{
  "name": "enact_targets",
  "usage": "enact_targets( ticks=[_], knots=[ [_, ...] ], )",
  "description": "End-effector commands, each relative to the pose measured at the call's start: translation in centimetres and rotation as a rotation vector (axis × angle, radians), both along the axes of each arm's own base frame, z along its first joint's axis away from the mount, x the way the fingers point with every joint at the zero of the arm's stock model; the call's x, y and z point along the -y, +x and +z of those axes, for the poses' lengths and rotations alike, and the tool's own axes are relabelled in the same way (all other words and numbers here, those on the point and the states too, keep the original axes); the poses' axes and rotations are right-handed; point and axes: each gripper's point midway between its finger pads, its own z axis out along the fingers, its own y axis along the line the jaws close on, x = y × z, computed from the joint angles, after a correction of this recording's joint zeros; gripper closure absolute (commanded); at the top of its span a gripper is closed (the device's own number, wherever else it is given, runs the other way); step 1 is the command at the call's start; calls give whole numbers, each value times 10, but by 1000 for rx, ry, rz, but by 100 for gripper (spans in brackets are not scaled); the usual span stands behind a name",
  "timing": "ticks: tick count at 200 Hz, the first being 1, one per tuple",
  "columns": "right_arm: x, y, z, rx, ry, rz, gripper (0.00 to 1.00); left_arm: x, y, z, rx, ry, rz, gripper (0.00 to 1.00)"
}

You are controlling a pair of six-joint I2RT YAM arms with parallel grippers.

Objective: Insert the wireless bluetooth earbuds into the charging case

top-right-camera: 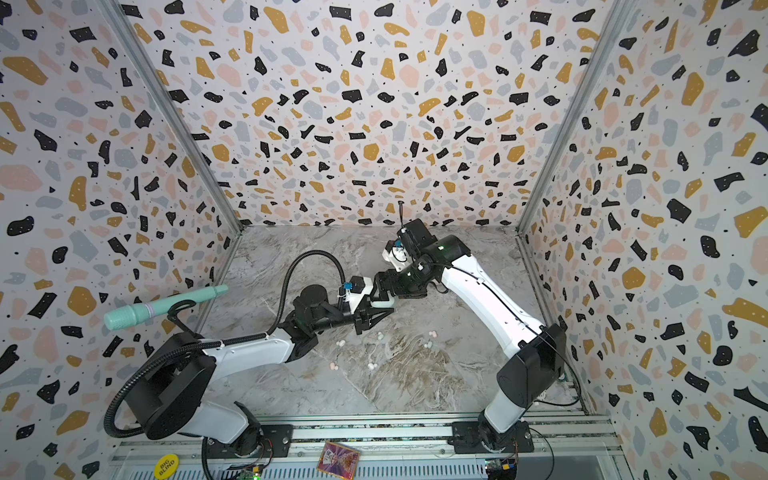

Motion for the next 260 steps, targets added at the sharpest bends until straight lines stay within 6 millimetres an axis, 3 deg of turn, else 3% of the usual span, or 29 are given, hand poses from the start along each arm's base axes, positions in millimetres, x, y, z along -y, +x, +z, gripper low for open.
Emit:
enact_targets(
  ticks=[1,69,103,147,171,216,260],
  knots=[
    [20,-4,35,73,28,-15,8,-2,-8,11,8,-59,-15,70],
    [53,2,43,156,-25,-5,5,-14,-15,23,17,-93,17,76],
    [35,-14,63,296,14,134,5,-15,-20,26,10,-99,2,77],
    [7,-42,70,459,-1,285,5,-16,-25,34,-3,-135,-22,79],
    [9,-45,68,509,-8,306,6,-17,-30,41,-3,-152,-37,80],
    [8,-44,42,510,-59,316,7,-20,-38,49,-4,-168,-64,80],
    [7,-29,44,547,-84,271,8,-21,-42,49,-5,-163,-75,81]
  ],
)
